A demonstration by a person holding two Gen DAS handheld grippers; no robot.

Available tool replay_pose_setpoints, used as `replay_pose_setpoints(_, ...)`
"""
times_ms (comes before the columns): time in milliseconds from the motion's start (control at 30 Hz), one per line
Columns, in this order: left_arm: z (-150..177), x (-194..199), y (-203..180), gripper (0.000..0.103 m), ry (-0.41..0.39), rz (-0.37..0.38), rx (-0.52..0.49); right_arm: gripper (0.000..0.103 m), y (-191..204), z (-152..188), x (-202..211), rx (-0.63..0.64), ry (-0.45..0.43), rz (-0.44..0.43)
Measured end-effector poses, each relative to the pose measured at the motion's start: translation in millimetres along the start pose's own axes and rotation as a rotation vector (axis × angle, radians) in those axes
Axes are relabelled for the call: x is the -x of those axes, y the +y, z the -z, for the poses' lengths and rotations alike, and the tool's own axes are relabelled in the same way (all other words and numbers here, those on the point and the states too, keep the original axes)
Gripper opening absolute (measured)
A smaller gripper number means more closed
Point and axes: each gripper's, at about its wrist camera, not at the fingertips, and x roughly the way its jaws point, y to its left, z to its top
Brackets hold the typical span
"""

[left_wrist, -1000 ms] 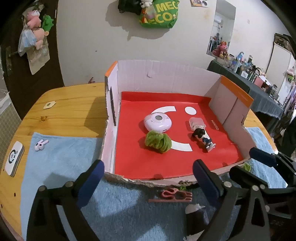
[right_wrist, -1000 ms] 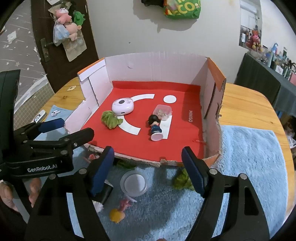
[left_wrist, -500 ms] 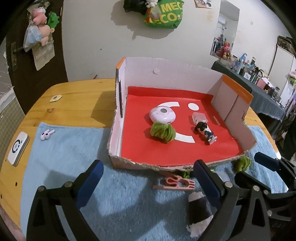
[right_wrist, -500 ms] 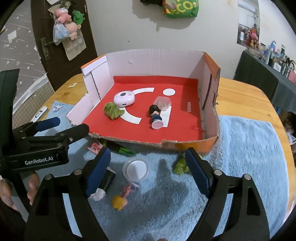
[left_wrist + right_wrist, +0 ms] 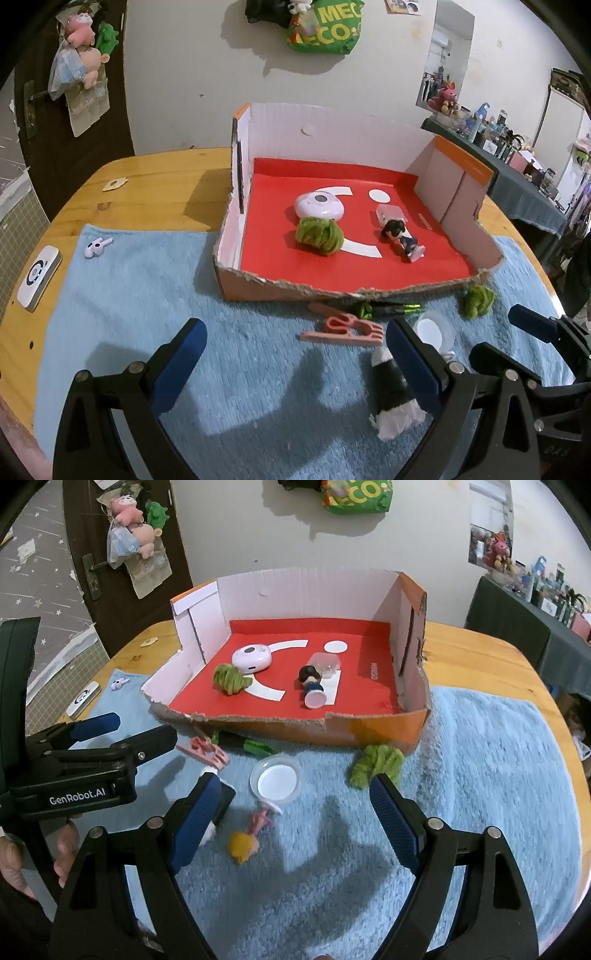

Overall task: Organize objects
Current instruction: 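Withdraw both tools from the box back over the towel, then grasp the black-and-white plush with the left tool while the right tool grasps the pink-and-yellow figure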

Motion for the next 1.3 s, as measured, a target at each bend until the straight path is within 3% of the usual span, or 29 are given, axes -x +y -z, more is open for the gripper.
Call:
replay_pose_setpoints(533,22,9,-3,0.099,-0.002,0.013,-0.005,0.082,5,19,7,0.008,0.002,0.008)
replay_pose_setpoints(633,24,11,-3,0.099,-0.006,0.021,-0.006,0.076,7,25,9,0.012,0.003,0.005)
replay_pose_setpoints(667,24,12,-3,0.099,-0.007,0.024,-0.007,0.069,7,26,9,0.013,0.004,0.005)
replay_pose_setpoints(867,25,12,-8,0.075,0.005,0.054,-0.03,0.05,8,28,9,0.01,0.016,-0.001)
replay_pose_setpoints(1000,28,10,-10,0.058,0.026,0.082,-0.04,0.043,11,30,9,0.016,0.024,-0.015)
replay_pose_setpoints(1167,29,13,-16,0.048,0.03,0.109,-0.06,0.039,17,31,6,0.032,0.037,-0.035)
replay_pose_setpoints(1300,31,15,-21,0.047,0.029,0.129,-0.073,0.038,23,34,3,0.049,0.049,-0.048)
